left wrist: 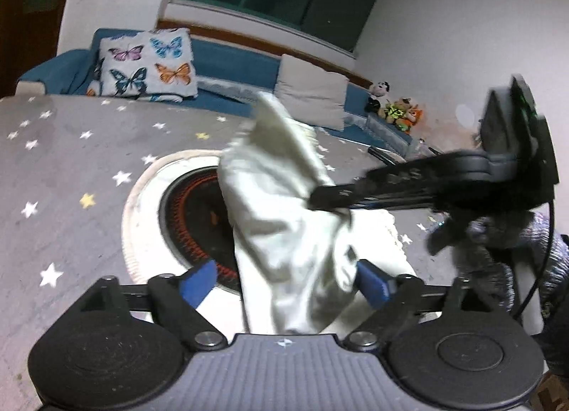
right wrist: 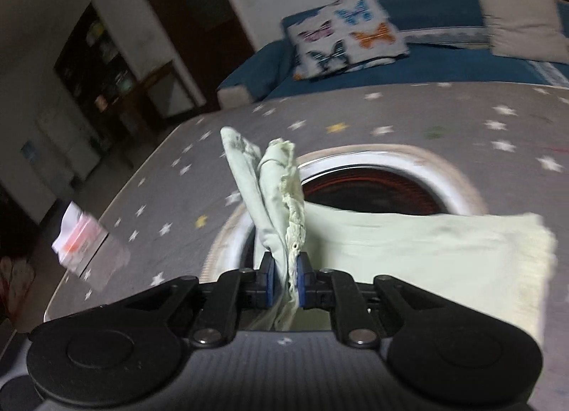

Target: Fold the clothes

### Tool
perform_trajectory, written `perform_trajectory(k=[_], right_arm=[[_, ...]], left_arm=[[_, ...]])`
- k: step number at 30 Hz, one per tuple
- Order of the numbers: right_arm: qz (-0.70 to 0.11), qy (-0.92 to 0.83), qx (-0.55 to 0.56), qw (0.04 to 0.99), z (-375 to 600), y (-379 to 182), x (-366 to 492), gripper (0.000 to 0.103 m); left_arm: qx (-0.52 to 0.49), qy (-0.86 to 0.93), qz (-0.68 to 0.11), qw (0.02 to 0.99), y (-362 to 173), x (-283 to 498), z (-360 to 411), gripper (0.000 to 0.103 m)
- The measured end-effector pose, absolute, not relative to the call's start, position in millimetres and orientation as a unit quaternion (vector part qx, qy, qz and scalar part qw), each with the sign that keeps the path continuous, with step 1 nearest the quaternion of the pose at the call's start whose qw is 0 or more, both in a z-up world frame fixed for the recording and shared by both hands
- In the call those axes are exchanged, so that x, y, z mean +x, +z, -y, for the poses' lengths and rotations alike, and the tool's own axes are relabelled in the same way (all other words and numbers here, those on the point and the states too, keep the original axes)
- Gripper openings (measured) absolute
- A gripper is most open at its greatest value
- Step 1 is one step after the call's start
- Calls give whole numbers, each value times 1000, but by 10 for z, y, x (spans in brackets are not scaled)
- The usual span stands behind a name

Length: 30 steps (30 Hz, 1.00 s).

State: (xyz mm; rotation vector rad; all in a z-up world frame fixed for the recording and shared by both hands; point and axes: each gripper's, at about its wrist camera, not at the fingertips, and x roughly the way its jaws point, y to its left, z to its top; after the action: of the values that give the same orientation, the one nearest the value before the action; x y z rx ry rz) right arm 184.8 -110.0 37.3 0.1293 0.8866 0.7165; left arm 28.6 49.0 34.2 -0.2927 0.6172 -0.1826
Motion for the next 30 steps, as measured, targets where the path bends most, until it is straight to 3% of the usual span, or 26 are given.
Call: perform_trajectory(k=[5,12,30], right_arm=[[-422,293,111,851,1802,316,1926,11],[-450,262,166,838,2454,12,2010,11],[-415,261,212,846,2981,-116,2289,11]], left_arm=[[-119,-92,-297,943,403,396,-275,103],[-96,-80,-315,941,370,610,-137,103],[-72,-52,-355,931,175,927,91,103]])
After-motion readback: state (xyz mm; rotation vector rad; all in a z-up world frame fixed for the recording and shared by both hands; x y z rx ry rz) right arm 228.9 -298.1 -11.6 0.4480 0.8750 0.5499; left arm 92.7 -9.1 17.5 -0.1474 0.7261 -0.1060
